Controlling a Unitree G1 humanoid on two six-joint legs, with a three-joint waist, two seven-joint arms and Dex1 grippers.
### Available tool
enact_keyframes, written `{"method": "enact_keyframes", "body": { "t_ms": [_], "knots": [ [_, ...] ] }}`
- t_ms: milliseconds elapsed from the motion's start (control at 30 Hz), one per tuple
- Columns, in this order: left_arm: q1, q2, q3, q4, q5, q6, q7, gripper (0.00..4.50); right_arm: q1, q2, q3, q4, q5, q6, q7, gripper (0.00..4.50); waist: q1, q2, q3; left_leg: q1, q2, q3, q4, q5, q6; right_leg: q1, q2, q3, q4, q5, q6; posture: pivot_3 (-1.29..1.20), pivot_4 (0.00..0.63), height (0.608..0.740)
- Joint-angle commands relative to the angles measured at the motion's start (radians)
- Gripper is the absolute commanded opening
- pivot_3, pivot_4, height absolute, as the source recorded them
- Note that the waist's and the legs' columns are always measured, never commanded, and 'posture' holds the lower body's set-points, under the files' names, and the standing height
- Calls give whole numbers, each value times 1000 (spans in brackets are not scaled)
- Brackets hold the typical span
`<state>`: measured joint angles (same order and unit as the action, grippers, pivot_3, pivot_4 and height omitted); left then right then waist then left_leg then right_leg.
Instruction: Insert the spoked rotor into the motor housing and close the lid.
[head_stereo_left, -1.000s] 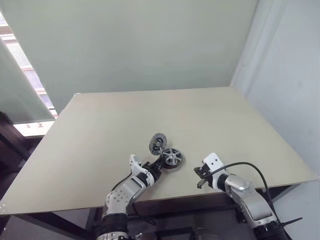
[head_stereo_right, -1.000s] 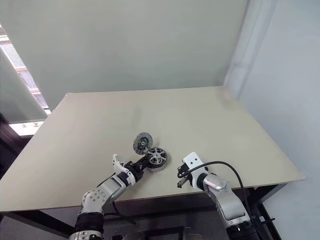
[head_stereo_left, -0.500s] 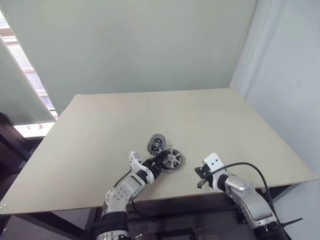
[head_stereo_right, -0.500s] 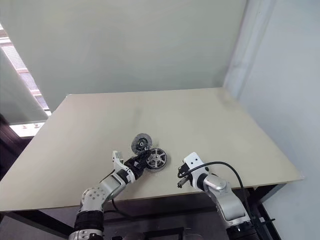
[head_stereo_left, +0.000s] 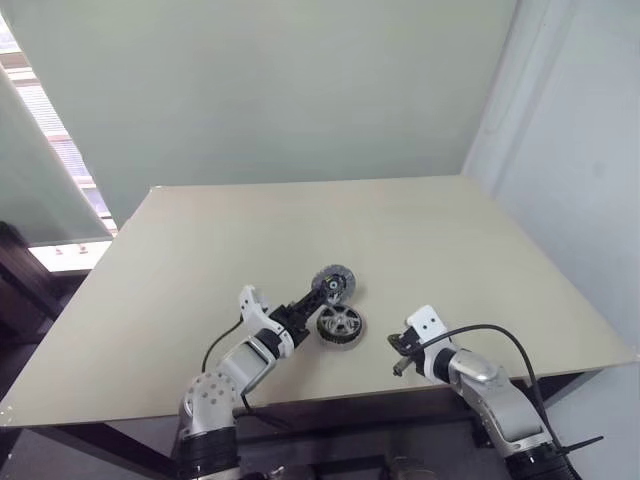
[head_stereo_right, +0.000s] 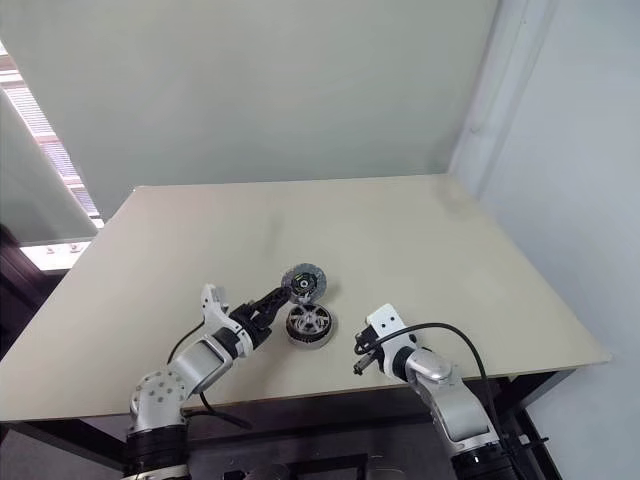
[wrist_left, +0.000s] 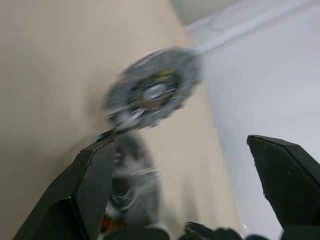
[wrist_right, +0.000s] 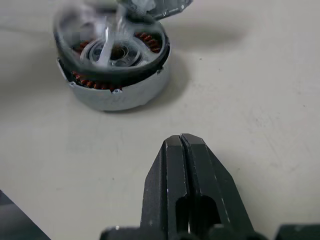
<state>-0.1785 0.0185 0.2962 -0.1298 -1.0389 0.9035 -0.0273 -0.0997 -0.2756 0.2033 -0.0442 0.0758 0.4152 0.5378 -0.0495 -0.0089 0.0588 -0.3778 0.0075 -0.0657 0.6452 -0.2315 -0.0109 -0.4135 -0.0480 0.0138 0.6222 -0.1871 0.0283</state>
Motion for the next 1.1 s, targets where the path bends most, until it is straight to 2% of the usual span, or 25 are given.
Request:
{"method": "enact_keyframes", "body": {
  "t_ms": [33, 267, 400, 467, 567, 767, 933, 1100],
  "knots": [
    [-1, 35, -22, -110, -2, 11, 10, 4483, -23, 4, -16, -14, 12, -23, -3, 0, 0, 0, 0, 0, 0, 0, 0, 0, 0, 0, 0, 0, 0, 0, 0, 0, 0, 740],
    [93, 224, -51, -236, 100, -28, -93, 4483, -27, 6, -15, -10, 16, -30, 7, 0, -1, 1, 0, 1, 0, 0, 0, -1, -1, -1, 0, 0, 0, 0, 0, 0, 0, 740],
    [185, 346, -94, -221, 291, -185, -206, 4483, -32, 24, -22, -21, 37, -49, 12, 0, 0, 1, 0, 0, 0, 1, -2, -1, -2, -2, 0, 1, 0, 0, 0, 0, 0, 740],
    [209, 346, -76, -187, 339, -248, -212, 4483, -36, 49, -28, -34, 60, -56, 14, 0, 1, 1, 1, -1, 0, 1, -2, -2, -3, -3, 0, 1, 0, 0, 0, 0, 0, 740],
    [256, 390, -123, -126, 521, -405, -242, 4483, -60, 107, -18, -38, 77, -70, -1, 0, -1, 1, 1, -2, 1, 1, -1, -2, -4, -4, -1, 0, 0, 0, 0, 0, 0, 740],
    [297, 354, -149, -61, 627, -541, -275, 4483, -185, 203, 28, 122, 21, -135, -50, 0, 0, 2, 1, -3, 2, 4, -1, -2, -4, -10, -1, 1, 1, 0, 0, 0, 0, 740],
    [296, 325, -160, -72, 648, -549, -285, 4483, -298, 268, 36, 358, -5, -230, -66, 0, 0, 2, 1, -5, 2, 4, -2, 0, 0, -10, -1, 0, 2, 0, 0, 0, 0, 740],
    [290, 305, -156, -92, 647, -541, -288, 4483, -322, 273, 62, 566, -48, -292, -50, 0, 0, 2, 1, -6, 2, 4, -4, 0, 0, -10, -1, 1, 2, 0, 0, 0, 0, 740]
  ]
}}
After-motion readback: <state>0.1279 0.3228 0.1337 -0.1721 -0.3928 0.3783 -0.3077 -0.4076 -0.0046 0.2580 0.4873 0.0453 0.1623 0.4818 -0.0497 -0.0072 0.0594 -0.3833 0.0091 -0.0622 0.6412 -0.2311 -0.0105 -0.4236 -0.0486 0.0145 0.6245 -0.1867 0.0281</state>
